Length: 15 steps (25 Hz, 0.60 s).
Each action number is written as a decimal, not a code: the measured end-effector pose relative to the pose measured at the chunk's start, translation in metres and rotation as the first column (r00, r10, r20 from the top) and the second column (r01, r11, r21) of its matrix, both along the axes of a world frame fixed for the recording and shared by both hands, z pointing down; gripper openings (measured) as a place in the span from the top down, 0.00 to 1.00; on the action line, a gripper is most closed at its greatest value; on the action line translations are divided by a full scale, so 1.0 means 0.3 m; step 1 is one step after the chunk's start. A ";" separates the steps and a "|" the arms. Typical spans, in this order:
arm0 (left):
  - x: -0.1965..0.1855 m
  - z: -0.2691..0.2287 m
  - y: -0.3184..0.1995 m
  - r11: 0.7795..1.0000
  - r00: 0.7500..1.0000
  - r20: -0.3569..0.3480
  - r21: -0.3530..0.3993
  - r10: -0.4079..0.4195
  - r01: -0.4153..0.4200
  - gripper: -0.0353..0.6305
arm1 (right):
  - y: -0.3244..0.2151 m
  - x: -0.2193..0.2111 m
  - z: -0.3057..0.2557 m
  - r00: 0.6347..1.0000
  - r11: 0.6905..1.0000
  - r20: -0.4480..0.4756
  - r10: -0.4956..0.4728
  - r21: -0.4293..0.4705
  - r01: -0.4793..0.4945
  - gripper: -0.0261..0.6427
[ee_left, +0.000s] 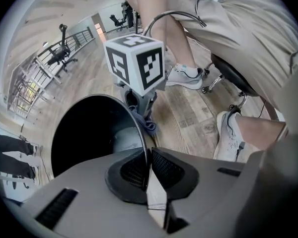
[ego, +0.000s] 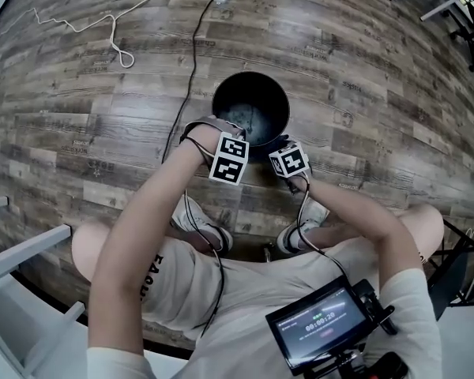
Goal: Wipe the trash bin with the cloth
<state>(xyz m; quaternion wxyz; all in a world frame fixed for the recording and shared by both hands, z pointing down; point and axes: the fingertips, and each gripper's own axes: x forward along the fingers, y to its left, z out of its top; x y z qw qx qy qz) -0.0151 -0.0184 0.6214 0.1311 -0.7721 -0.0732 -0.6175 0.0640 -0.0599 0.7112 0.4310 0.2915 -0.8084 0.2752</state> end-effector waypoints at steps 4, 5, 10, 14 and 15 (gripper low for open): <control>0.007 0.007 0.013 1.000 1.000 0.006 -0.020 -0.013 0.013 0.90 | -0.003 0.011 0.096 0.999 1.000 -0.045 0.004 -0.023 -0.005 0.84; 0.009 0.006 0.013 1.000 1.000 0.003 -0.024 -0.018 0.018 0.90 | -0.008 0.011 0.120 0.999 1.000 -0.053 -0.003 -0.023 0.002 0.84; 0.012 -0.001 0.003 0.999 0.999 -0.009 -0.037 -0.040 0.039 0.91 | -0.028 0.003 0.249 0.996 0.998 -0.065 -0.064 -0.015 0.063 0.84; 0.022 -0.001 -0.003 0.998 0.998 -0.020 -0.026 -0.054 0.053 0.90 | -0.029 0.009 0.343 0.997 0.997 -0.071 -0.042 -0.068 0.037 0.84; 0.023 -0.001 -0.007 0.998 0.998 -0.024 -0.021 -0.060 0.059 0.90 | -0.027 0.007 0.357 0.998 0.995 -0.065 -0.016 -0.100 0.010 0.84</control>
